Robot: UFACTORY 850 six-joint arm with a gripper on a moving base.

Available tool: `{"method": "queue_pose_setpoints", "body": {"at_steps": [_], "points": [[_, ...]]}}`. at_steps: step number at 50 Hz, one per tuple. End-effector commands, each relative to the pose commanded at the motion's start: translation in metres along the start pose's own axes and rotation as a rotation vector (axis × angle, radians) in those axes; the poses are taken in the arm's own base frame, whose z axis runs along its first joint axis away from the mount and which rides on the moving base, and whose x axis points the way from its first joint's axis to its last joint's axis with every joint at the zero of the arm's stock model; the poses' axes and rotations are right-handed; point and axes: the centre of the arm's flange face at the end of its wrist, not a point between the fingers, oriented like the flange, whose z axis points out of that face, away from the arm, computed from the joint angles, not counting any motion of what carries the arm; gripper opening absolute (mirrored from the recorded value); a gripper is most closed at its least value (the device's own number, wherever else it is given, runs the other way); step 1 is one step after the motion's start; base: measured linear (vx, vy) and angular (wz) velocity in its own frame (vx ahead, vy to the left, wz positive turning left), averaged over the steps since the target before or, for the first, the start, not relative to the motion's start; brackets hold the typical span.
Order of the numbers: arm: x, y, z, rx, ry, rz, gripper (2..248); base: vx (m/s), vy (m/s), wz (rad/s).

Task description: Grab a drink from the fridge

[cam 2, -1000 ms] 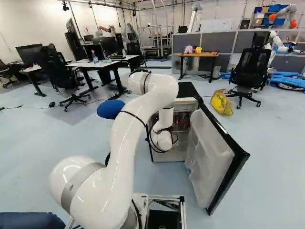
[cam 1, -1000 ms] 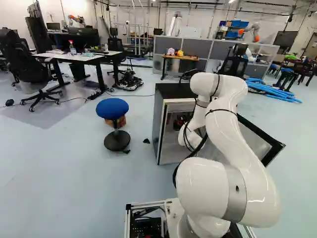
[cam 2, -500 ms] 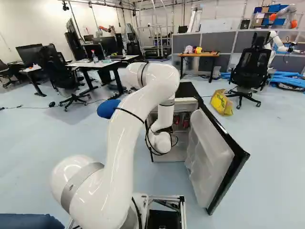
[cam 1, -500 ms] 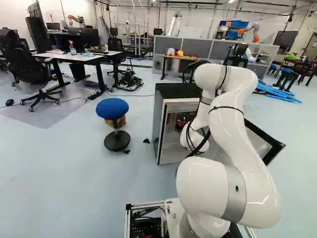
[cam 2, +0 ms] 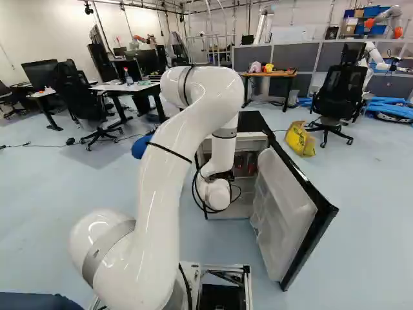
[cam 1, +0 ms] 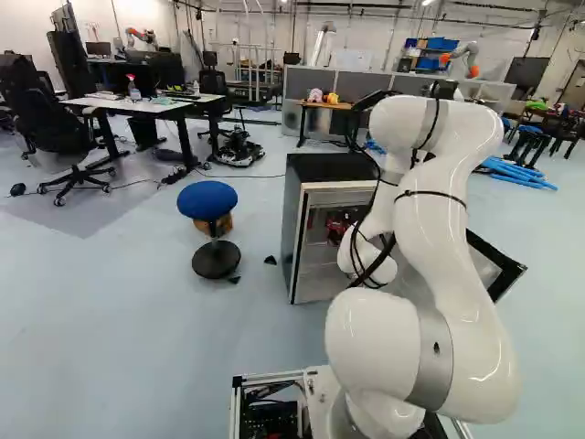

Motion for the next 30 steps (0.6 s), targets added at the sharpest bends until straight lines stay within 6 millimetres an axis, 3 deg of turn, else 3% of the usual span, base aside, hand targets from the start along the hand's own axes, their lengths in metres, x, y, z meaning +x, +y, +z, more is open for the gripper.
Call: {"method": "queue_pose_setpoints", "body": {"at_steps": [30], "points": [[0.021, -0.013, -0.073, -0.036, -0.013, 0.024, 93, 0.0, 0.0, 0.0]]}}
